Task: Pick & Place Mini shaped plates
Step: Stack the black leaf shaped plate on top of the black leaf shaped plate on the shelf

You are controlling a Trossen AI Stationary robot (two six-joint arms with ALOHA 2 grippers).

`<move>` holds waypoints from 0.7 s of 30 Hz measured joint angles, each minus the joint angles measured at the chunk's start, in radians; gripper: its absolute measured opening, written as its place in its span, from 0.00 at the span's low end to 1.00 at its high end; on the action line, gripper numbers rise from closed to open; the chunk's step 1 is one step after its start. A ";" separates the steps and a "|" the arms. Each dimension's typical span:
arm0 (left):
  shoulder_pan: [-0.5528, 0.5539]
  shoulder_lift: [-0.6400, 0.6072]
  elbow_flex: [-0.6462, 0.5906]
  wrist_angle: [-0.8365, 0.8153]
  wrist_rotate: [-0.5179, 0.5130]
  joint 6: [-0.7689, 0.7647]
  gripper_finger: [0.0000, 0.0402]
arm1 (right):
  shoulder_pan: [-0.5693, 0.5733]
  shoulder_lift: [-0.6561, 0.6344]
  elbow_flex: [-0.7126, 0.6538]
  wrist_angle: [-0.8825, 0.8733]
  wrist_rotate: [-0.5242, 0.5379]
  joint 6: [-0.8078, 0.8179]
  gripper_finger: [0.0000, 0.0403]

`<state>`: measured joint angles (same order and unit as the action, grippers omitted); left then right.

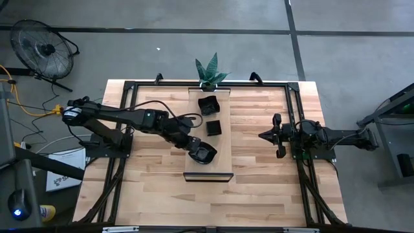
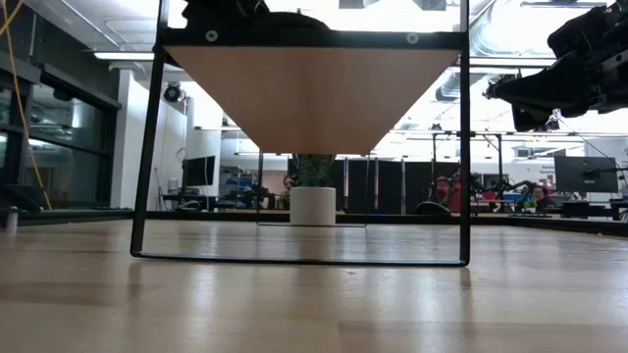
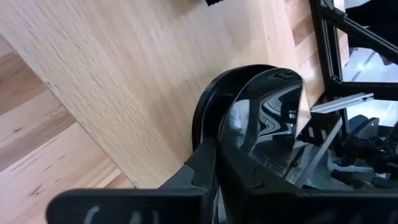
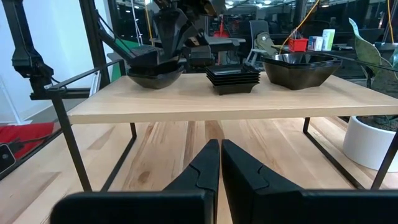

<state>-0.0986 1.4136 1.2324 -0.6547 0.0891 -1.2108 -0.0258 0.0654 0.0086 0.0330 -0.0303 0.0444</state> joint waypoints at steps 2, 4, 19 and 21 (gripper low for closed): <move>0.000 0.000 0.000 -0.002 0.000 0.001 0.04 | 0.000 0.000 0.000 0.000 0.000 0.000 0.03; 0.000 0.000 0.000 -0.001 -0.003 0.006 0.04 | 0.000 0.000 0.000 0.000 0.000 0.000 0.03; 0.000 0.000 0.000 -0.011 0.012 0.066 0.24 | 0.000 0.000 0.000 0.000 0.000 0.000 0.03; 0.000 0.000 0.000 -0.011 0.012 0.083 0.28 | 0.000 0.000 0.000 0.000 0.000 0.000 0.03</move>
<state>-0.0990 1.4136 1.2324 -0.6658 0.1012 -1.1274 -0.0260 0.0654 0.0087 0.0330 -0.0303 0.0444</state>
